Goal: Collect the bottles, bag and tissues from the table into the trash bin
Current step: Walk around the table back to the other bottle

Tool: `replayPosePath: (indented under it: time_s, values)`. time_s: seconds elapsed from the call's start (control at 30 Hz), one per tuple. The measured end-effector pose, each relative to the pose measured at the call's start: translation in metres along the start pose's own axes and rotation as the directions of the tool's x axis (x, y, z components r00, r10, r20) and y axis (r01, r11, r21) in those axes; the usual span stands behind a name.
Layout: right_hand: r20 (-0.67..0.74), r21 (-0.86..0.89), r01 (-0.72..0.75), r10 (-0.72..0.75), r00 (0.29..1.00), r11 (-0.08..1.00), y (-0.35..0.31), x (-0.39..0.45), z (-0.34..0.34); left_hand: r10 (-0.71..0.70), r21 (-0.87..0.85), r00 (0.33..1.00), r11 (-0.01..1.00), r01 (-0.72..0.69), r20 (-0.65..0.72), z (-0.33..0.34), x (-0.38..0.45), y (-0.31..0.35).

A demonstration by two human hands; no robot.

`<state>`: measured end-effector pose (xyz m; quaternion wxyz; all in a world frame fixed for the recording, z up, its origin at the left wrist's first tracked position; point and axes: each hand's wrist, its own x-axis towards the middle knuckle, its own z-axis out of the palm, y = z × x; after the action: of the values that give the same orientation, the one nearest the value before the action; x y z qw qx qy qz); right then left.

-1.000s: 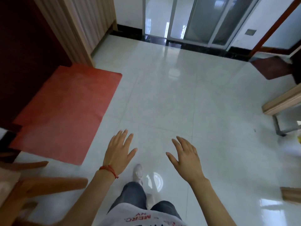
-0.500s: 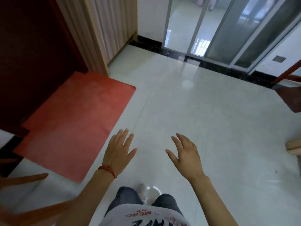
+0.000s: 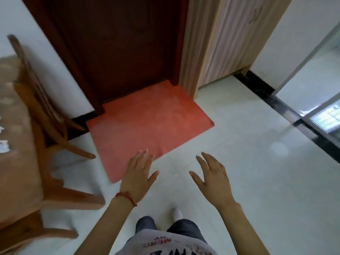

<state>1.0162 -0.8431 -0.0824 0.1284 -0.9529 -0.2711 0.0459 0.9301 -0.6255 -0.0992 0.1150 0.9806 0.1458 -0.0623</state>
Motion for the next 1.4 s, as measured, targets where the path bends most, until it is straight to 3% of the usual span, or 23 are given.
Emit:
replayPosePath:
  time_s: [0.23, 0.43, 0.73, 1.13, 1.4]
  values:
    - [0.064, 0.014, 0.234, -0.234, 0.97, 0.972, 0.0, 0.069, -0.002, -0.269, -0.05, 0.963, 0.962, 0.267, -0.032, -0.01, -0.002, -0.007]
    - [0.121, 0.044, 0.345, -0.348, 0.93, 0.938, -0.016, 0.11, 0.005, -0.39, -0.067, 0.92, 0.92, 0.387, -0.032, -0.019, 0.009, -0.02]
    - [0.101, 0.047, 0.418, -0.421, 0.901, 0.907, -0.055, 0.2, 0.019, -0.411, -0.098, 0.908, 0.91, 0.404, -0.077, -0.034, 0.08, -0.078]
    - [0.155, 0.028, 0.433, -0.432, 0.889, 0.901, -0.173, 0.353, 0.039, -0.416, -0.12, 0.902, 0.907, 0.403, -0.113, -0.083, 0.191, -0.22]
    - [0.213, 0.039, 0.475, -0.472, 0.855, 0.879, -0.221, 0.424, 0.052, -0.483, -0.178, 0.867, 0.87, 0.46, -0.12, -0.096, 0.226, -0.271]
